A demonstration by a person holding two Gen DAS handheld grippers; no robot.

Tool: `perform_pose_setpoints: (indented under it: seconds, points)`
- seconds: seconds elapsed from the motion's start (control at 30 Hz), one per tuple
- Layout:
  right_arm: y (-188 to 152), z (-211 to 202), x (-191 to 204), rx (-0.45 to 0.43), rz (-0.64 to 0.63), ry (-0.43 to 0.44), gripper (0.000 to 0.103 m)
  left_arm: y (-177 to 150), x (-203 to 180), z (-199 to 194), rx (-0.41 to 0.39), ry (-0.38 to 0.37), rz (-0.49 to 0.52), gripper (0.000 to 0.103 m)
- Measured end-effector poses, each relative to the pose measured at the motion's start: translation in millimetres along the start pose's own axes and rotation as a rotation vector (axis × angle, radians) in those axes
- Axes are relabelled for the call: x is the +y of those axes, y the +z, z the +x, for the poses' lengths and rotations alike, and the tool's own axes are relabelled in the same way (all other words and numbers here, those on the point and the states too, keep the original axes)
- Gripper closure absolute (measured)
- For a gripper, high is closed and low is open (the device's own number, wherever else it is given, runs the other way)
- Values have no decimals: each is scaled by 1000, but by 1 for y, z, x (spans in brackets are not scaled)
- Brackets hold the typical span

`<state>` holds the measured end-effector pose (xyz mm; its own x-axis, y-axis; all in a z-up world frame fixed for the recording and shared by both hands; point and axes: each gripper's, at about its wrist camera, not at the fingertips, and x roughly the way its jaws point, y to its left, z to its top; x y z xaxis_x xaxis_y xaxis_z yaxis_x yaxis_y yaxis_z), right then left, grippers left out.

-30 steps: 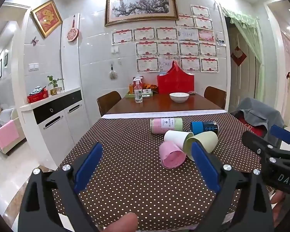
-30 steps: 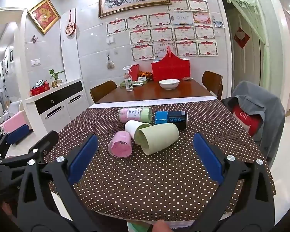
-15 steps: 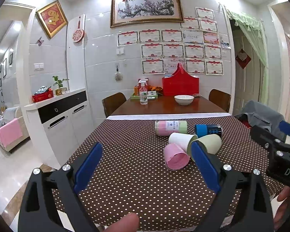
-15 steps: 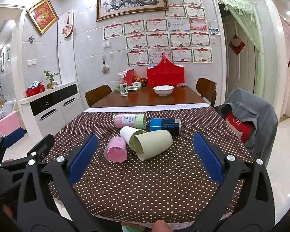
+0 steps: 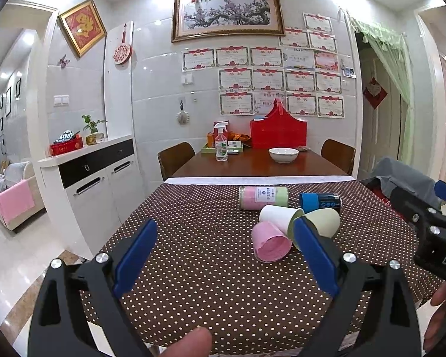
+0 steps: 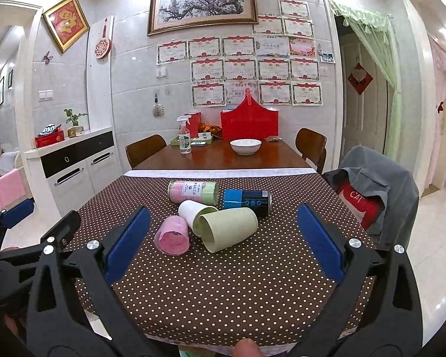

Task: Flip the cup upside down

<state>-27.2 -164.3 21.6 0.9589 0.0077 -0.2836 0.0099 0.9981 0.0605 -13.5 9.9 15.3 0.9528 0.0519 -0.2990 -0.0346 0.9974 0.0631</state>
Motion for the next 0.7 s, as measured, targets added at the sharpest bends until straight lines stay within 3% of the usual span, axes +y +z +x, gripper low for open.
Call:
perform_pose_setpoints:
  seconds: [0.2, 0.7]
  points:
    - [2, -1, 1, -7, -7, -6, 6, 0, 4, -2, 20, -23, -40, 11]
    - [5, -2, 3, -14, -13, -10, 6, 1, 10, -6, 12, 16, -45, 11]
